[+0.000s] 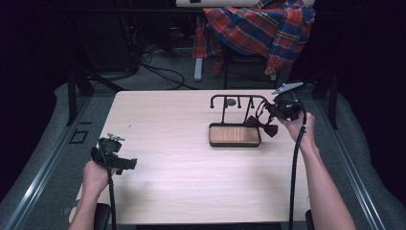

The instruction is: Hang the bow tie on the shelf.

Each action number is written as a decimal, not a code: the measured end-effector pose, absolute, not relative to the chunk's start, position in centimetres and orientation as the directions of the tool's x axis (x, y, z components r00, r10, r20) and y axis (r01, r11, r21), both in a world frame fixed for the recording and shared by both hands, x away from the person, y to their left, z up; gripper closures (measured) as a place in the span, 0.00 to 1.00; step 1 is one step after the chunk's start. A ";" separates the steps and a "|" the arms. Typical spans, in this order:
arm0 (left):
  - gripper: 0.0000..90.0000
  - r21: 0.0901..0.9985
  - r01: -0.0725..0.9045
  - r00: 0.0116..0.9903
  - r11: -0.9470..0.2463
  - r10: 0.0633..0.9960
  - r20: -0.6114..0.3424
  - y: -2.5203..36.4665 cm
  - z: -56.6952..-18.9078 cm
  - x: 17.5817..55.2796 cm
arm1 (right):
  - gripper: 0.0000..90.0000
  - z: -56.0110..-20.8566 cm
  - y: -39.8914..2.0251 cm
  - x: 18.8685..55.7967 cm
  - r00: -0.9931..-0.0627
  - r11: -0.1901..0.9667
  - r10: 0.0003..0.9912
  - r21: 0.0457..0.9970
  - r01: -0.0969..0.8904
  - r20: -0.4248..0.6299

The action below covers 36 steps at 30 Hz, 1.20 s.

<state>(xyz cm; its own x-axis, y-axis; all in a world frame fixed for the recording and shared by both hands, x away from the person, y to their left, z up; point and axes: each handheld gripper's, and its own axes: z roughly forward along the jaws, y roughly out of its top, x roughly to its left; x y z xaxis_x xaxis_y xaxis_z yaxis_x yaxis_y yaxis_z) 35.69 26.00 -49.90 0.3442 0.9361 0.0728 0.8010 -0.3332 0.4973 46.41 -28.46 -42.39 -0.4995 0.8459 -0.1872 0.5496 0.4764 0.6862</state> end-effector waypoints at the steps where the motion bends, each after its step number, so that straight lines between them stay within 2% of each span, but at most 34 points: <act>1: 0.00 0.497 0.801 0.344 -0.333 0.936 0.073 26.0 -49.9 35.7 | 0.89 -42.4 -28.5 46.4 -0.499 0.476 0.846 0.686 0.550 -0.187; 6: 0.00 0.496 0.802 0.343 -0.332 0.936 0.072 26.0 -49.9 35.7 | 0.80 -42.6 -28.6 46.5 -0.496 0.467 0.851 0.684 0.561 -0.174; 13: 0.00 0.495 0.803 0.343 -0.332 0.937 0.072 26.0 -49.9 35.7 | 0.72 -43.0 -28.9 46.4 -0.502 0.467 0.849 0.674 0.572 -0.162; 16: 0.00 0.495 0.802 0.344 -0.334 0.936 0.075 26.0 -49.9 35.7 | 0.64 -43.0 -29.2 46.2 -0.510 0.461 0.849 0.671 0.581 -0.141; 21: 0.00 0.497 0.801 0.345 -0.335 0.936 0.076 26.0 -49.9 35.7 | 0.57 -42.7 -29.5 45.8 -0.510 0.449 0.852 0.672 0.589 -0.123; 27: 0.00 0.500 0.800 0.341 -0.330 0.937 0.074 26.0 -49.9 35.7 | 0.47 -42.2 -30.1 45.0 -0.517 0.442 0.851 0.663 0.604 -0.096; 28: 0.00 0.497 0.800 0.346 -0.336 0.935 0.076 26.0 -49.9 35.7 | 0.42 -42.0 -30.1 44.6 -0.526 0.451 0.845 0.657 0.604 -0.097; 31: 0.00 0.497 0.799 0.349 -0.339 0.934 0.076 26.0 -49.9 35.7 | 0.36 -41.7 -30.2 43.8 -0.540 0.458 0.837 0.656 0.600 -0.091; 36: 0.00 0.501 0.798 0.345 -0.335 0.935 0.076 26.0 -49.9 35.7 | 0.31 -41.2 -30.0 42.3 -0.558 0.462 0.826 0.659 0.594 -0.077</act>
